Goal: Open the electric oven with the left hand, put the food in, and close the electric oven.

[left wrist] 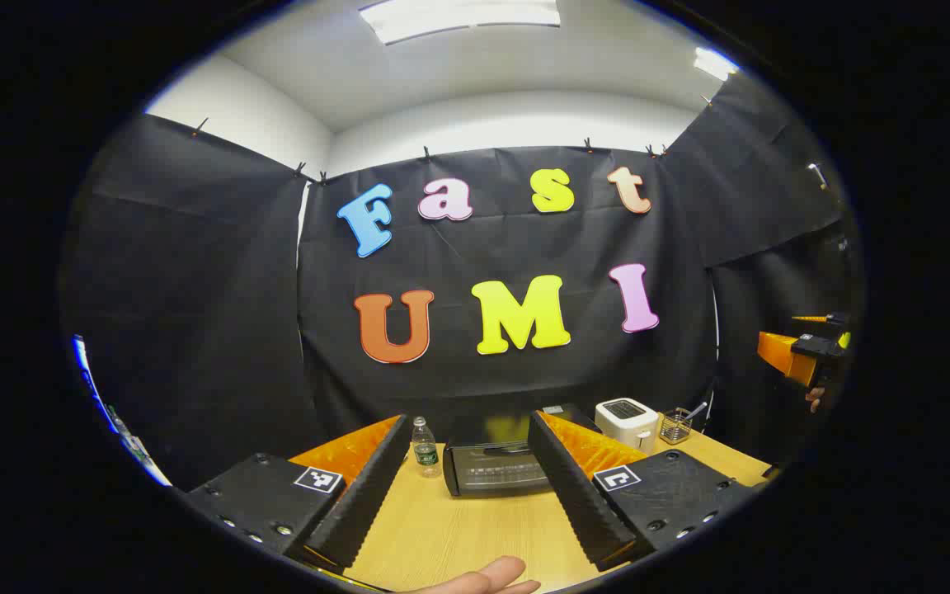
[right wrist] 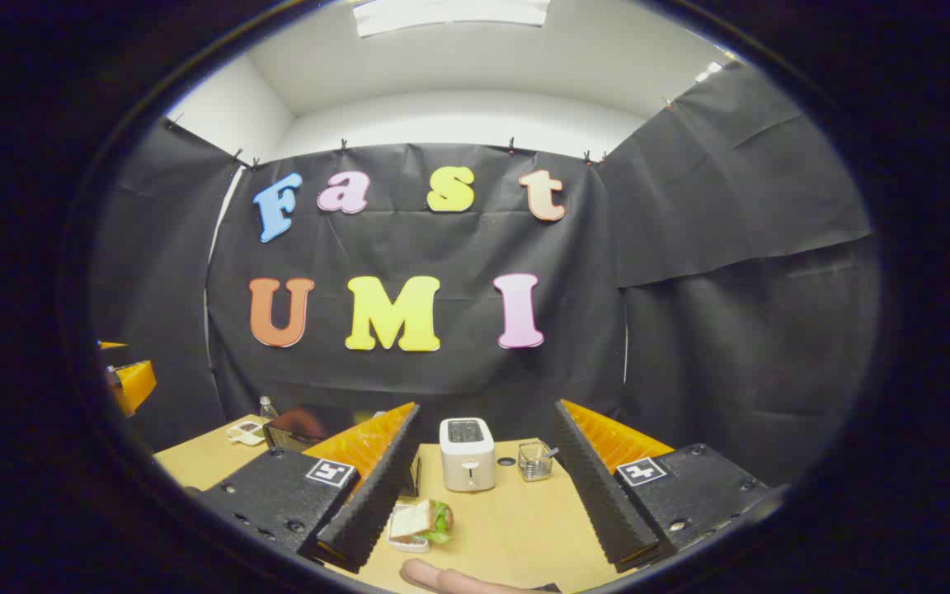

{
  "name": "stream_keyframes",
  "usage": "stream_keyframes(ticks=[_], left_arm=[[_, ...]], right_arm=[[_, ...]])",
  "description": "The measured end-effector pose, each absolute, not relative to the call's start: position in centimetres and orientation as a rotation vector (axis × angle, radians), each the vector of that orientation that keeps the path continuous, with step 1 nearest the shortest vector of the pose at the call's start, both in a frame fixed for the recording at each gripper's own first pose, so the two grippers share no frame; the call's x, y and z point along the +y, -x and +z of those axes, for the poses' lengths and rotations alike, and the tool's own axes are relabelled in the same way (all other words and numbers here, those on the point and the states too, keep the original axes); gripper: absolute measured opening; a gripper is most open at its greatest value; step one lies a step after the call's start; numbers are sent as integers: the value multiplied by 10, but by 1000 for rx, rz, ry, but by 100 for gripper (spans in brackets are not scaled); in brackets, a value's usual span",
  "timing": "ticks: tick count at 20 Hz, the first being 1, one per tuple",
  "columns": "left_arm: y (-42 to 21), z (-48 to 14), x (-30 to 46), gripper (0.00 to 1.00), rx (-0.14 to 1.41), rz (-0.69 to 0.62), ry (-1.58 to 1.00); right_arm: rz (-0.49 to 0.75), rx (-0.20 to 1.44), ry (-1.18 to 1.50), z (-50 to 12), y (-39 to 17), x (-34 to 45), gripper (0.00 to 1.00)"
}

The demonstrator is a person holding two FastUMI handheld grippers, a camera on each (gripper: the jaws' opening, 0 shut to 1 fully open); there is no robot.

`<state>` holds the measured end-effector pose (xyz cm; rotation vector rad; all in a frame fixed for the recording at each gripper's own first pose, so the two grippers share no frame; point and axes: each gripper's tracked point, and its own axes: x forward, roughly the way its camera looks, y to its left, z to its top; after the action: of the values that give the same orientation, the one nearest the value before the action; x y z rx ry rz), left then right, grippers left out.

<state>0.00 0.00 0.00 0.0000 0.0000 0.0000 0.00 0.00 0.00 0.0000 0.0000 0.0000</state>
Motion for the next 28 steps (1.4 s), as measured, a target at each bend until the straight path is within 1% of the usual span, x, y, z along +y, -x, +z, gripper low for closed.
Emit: stream_keyframes(ticks=[1, 4, 5, 6, 7, 11, 22, 23, 25, 26, 28], left_arm=[[0, -1, -1, 95, 3, -2, 2], [-2, -6, -8, 95, 16, -12, -4], [-2, -7, -10, 95, 26, -16, 0], [-2, -9, -14, 95, 34, -24, 5], [-3, -8, -17, 95, 36, -31, 10], [-6, -4, -14, 95, 25, -11, 16], [-21, -5, -27, 95, -9, -30, 33], [-24, -7, -28, 95, -6, -38, 37], [-39, -8, -24, 95, -13, -23, 35], [-46, -10, -21, 95, -13, -9, 29], [-64, -16, -21, 95, -3, -1, 21]], right_arm=[[-1, 0, 4, 0, 0, -1, 100], [-19, -11, 8, 2, 1, -11, 100], [-21, -19, 9, 4, 0, -14, 92], [-20, -25, 10, 6, 0, -14, 100], [-21, -29, 6, 7, 0, -16, 92], [-35, -39, 5, 5, -4, -23, 92], [-37, -45, -12, -2, -21, -30, 92], [-40, -43, -15, -4, -26, -29, 100], [-55, -56, -11, -3, -36, -32, 100], [-56, -59, -13, -5, -40, -30, 92], [-51, -63, -12, -6, -47, -26, 92]])
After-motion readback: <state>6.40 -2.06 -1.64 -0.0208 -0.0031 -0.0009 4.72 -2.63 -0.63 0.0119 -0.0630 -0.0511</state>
